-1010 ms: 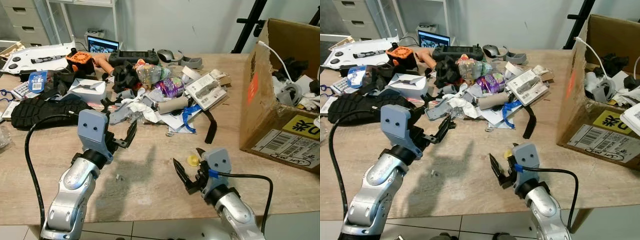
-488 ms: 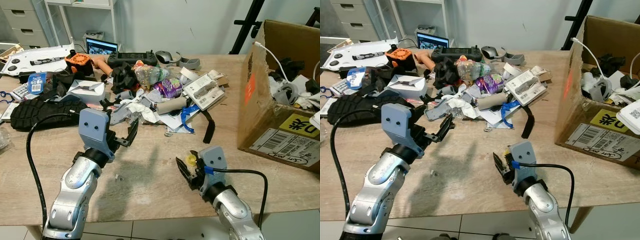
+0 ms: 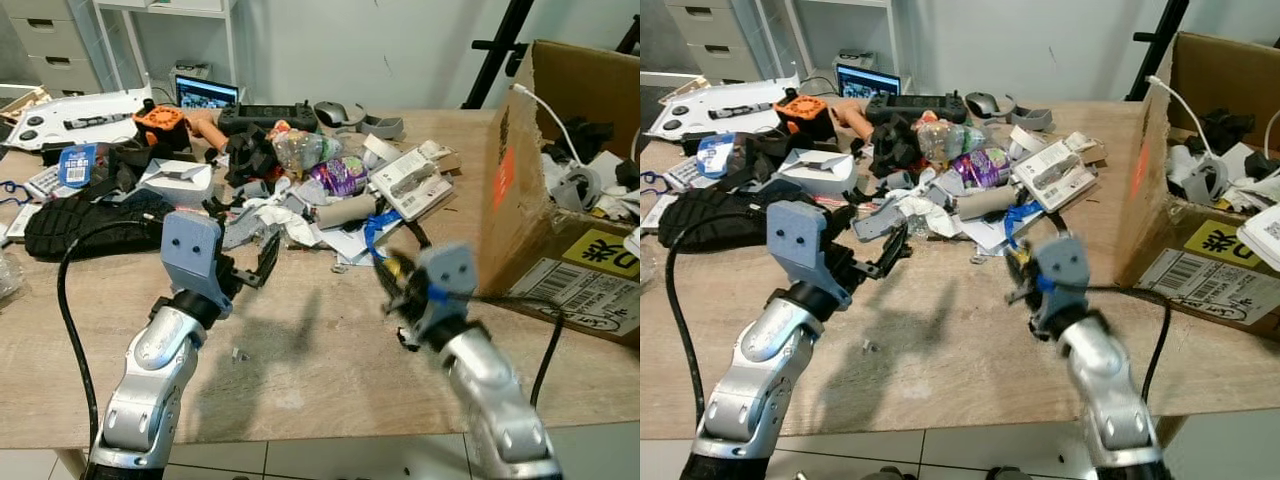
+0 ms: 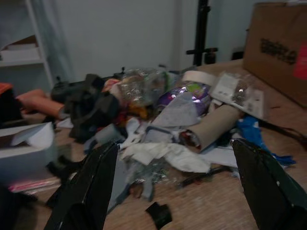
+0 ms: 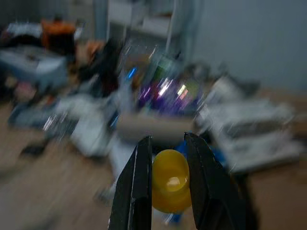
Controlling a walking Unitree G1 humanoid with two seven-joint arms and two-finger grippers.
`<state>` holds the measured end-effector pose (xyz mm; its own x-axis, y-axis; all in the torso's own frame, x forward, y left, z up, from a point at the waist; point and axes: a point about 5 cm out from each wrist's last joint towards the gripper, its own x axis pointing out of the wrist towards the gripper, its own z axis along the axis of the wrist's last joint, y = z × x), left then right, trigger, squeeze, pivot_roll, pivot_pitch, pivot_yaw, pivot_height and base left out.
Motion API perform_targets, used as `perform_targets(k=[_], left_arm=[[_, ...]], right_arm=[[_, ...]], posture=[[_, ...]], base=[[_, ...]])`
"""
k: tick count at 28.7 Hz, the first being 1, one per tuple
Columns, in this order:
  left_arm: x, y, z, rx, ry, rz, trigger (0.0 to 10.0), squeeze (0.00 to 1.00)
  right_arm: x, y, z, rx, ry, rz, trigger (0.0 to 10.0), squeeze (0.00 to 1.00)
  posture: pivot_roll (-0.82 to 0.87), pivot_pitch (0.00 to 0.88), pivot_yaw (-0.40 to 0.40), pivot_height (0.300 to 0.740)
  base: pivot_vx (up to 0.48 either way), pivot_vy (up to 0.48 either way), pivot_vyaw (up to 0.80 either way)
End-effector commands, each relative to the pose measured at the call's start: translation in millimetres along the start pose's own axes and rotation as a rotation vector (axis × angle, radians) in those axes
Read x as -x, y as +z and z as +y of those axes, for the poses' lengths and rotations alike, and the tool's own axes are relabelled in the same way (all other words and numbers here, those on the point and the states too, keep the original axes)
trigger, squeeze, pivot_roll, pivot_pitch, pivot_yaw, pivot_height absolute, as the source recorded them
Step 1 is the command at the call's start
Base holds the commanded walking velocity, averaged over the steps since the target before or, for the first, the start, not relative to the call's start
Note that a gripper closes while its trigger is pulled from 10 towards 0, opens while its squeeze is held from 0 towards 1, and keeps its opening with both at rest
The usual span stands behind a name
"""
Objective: Picking trash to rubbish bin
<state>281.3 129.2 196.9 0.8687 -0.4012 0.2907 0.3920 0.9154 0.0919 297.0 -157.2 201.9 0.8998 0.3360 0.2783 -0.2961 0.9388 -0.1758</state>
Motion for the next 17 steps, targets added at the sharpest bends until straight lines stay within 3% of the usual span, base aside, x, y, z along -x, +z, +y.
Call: perform_targets(k=[1, 6, 8, 12, 16, 17], left_arm=[[0.0, -2, -2.1, 0.009, -0.018, 0.003, 10.0, 0.00], [-1.8, 1, -0.6, 0.015, -0.026, -0.006, 10.0, 0.00], [-1.7, -1, -2.2, 0.012, -0.039, -0.004, 10.0, 0.00], [-2.3, 0, -2.8, 0.021, -0.034, -0.006, 10.0, 0.00], [-3.7, 0, -4.4, 0.027, -0.031, -0.014, 10.0, 0.00], [-3.7, 0, -4.4, 0.027, -0.031, -0.014, 10.0, 0.00]], right_arm=[[1.0, 5, -8.3, -0.010, -0.019, -0.008, 0.0, 0.00], [-8.1, 28, -23.2, 0.029, -0.017, -0.075, 0.0, 0.00], [-14.2, 51, -36.4, 0.134, -0.009, -0.166, 0.0, 0.00], [-17.3, 63, -52.3, 0.189, -0.031, -0.190, 0.1, 0.00], [-12.4, 73, -92.0, 0.268, -0.172, -0.175, 1.6, 0.00], [-12.4, 73, -92.0, 0.268, -0.172, -0.175, 1.6, 0.00]], posture=[[0.02, 0.167, 0.008, 0.740], [0.02, 0.181, 0.004, 0.740], [0.02, 0.181, 0.010, 0.740], [0.01, 0.181, 0.008, 0.740], [0.01, 0.190, 0.005, 0.740], [0.01, 0.190, 0.005, 0.740]], base=[[0.000, 0.000, 0.00], [0.000, 0.000, 0.00], [0.000, 0.000, 0.00], [0.000, 0.000, 0.00], [0.000, 0.000, 0.00], [0.000, 0.000, 0.00]])
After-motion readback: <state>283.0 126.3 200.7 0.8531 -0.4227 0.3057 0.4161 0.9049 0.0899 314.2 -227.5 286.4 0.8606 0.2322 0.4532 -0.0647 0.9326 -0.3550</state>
